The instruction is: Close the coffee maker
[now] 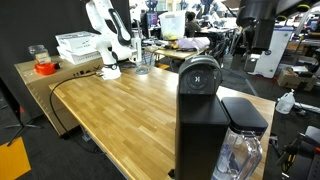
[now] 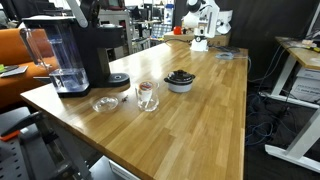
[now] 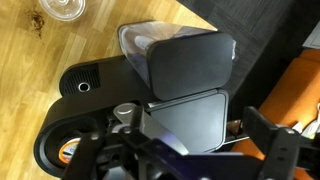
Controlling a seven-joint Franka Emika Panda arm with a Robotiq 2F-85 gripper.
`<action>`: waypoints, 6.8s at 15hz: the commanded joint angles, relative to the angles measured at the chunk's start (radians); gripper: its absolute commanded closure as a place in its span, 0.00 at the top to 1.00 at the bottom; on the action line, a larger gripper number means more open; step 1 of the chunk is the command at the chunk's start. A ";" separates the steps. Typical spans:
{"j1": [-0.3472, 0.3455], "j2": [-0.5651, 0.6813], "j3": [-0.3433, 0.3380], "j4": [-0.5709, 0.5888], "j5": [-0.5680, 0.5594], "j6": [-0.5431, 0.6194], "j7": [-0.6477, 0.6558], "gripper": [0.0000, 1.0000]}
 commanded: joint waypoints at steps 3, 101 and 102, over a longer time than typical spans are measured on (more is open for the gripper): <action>0.019 -0.003 -0.015 0.020 0.102 -0.051 -0.061 1.00; 0.010 0.302 0.128 0.398 -0.202 -0.054 0.068 0.00; 0.006 0.301 0.125 0.397 -0.200 -0.052 0.070 0.00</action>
